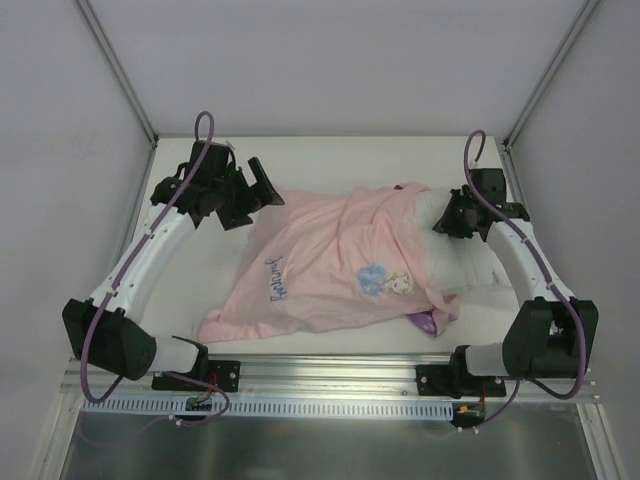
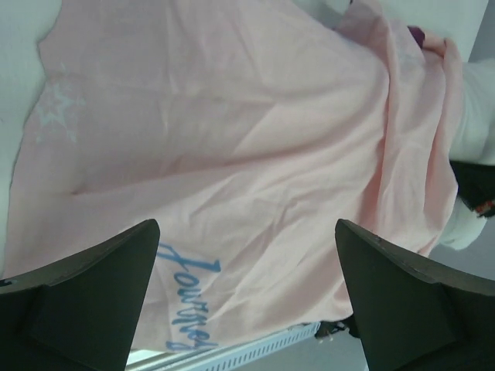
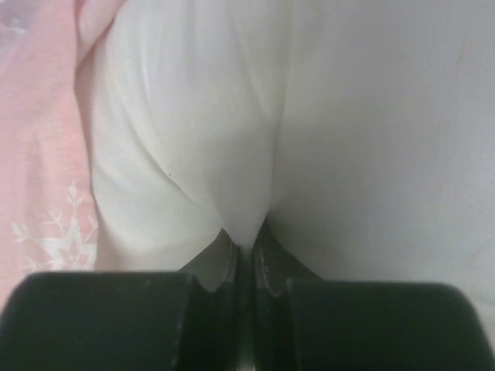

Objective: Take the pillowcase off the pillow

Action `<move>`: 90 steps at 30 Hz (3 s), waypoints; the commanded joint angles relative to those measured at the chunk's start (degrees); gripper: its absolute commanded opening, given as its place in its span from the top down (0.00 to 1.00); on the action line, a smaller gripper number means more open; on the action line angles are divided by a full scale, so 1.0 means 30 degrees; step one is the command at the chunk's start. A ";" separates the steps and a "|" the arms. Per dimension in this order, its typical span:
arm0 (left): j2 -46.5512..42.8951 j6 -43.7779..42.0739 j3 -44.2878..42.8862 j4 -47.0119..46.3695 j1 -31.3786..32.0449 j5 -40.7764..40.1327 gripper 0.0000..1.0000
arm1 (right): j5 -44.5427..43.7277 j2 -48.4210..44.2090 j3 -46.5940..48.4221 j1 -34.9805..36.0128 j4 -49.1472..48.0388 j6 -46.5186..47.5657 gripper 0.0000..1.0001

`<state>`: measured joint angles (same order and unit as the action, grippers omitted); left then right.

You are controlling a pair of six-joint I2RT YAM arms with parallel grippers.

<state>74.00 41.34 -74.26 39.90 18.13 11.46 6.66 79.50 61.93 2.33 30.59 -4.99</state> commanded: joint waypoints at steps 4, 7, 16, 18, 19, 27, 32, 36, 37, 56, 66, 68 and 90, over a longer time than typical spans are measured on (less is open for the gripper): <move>0.4128 0.0162 -0.3223 0.0147 -0.0739 -0.0566 0.01 | 0.1268 -0.1889 -0.1541 0.0191 0.0146 0.0287 0.99; 0.6178 0.0808 -0.4628 0.0147 -0.1355 -0.0628 0.01 | 0.1151 -0.2886 -0.2184 0.0220 0.0233 0.0463 0.99; 1.1717 0.3474 -0.9662 0.0294 -0.3054 -0.1301 0.01 | 0.1999 -0.4497 -0.3387 0.0600 0.0555 0.0318 0.99; 1.3093 0.3446 -1.0603 0.0352 -0.3084 -0.1011 0.01 | 0.2175 -0.4558 -0.3534 0.0747 0.0556 0.0259 0.99; 1.3562 0.3475 -1.0956 0.0381 -0.3084 -0.0835 0.01 | 0.2205 -0.4558 -0.3535 0.0835 0.0556 0.0201 0.99; 1.6231 0.3565 -1.0404 0.0674 -0.3026 0.0161 0.17 | 0.2324 -0.4295 -0.3243 0.0982 0.0497 -0.0180 0.99; 1.6003 0.2072 -0.9086 0.0733 -0.3609 0.0837 0.77 | 0.0574 -0.4499 -0.2861 0.0895 0.0585 -0.0736 0.99; 1.3748 0.0490 -0.7888 0.1025 -0.4603 0.0429 1.00 | -0.0694 -0.4295 -0.1954 0.0106 0.1229 -0.1643 0.99; 1.2670 -0.0006 -0.7652 0.1113 -0.4898 0.0195 1.00 | -0.0753 -0.4469 -0.1836 -0.0622 0.1172 -0.2400 0.99; 0.4133 -0.1005 -0.7583 0.2370 -1.6879 0.2830 1.00 | 0.2673 -0.6753 0.0742 -0.9770 0.1376 -0.6156 0.99; 0.6472 -0.1679 -0.9085 0.3134 -1.5106 0.0927 1.00 | 0.2911 -0.7018 -0.0163 -0.8719 0.0586 -0.6656 0.99; 0.7059 -0.2728 -0.9027 0.3310 -1.3901 0.0720 1.00 | 0.2762 -0.7019 -0.0545 -0.8308 0.0439 -0.6685 0.99; -0.4040 -0.5580 0.6292 0.1854 0.7983 -0.2328 0.01 | 0.2351 -0.3829 0.2293 -0.6636 0.0937 -0.6040 0.99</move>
<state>62.15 21.76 -58.76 48.31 36.99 7.40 13.50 67.05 64.05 -18.31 37.26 -21.87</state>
